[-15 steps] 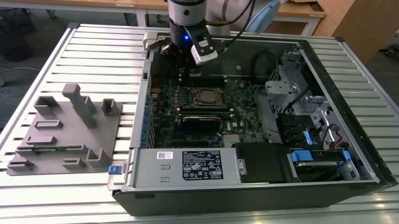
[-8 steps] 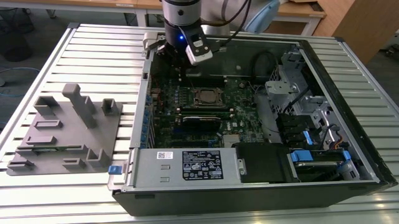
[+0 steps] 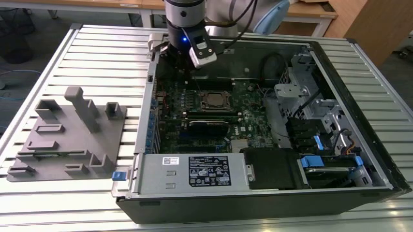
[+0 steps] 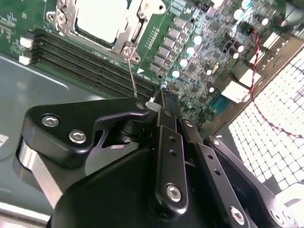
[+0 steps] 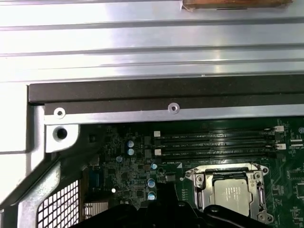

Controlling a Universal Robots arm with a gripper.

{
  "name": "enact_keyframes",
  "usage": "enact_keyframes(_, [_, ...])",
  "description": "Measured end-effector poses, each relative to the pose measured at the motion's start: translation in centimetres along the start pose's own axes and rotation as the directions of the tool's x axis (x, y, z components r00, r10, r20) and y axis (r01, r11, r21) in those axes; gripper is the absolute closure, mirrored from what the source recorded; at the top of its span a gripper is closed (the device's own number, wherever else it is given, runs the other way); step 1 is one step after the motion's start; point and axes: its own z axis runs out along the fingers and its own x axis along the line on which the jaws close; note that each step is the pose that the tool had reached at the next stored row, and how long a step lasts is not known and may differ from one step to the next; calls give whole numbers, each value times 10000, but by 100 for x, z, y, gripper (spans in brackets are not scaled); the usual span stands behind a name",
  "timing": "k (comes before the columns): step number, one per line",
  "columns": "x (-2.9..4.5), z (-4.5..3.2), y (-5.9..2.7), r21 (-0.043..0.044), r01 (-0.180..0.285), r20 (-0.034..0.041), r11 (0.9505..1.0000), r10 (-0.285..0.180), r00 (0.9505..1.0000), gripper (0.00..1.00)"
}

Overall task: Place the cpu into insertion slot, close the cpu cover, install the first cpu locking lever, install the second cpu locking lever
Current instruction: 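Install the first cpu locking lever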

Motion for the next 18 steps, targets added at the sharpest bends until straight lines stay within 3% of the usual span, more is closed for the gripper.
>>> enact_keyframes(2, [11,0,-1,-96,-4,-7,10000,4,10000,89])
enact_keyframes(8, [11,6,11,-104,-6,-7,9999,6,10000,89])
enact_keyframes(18, [17,31,123,-121,-6,-8,9999,6,10000,89])
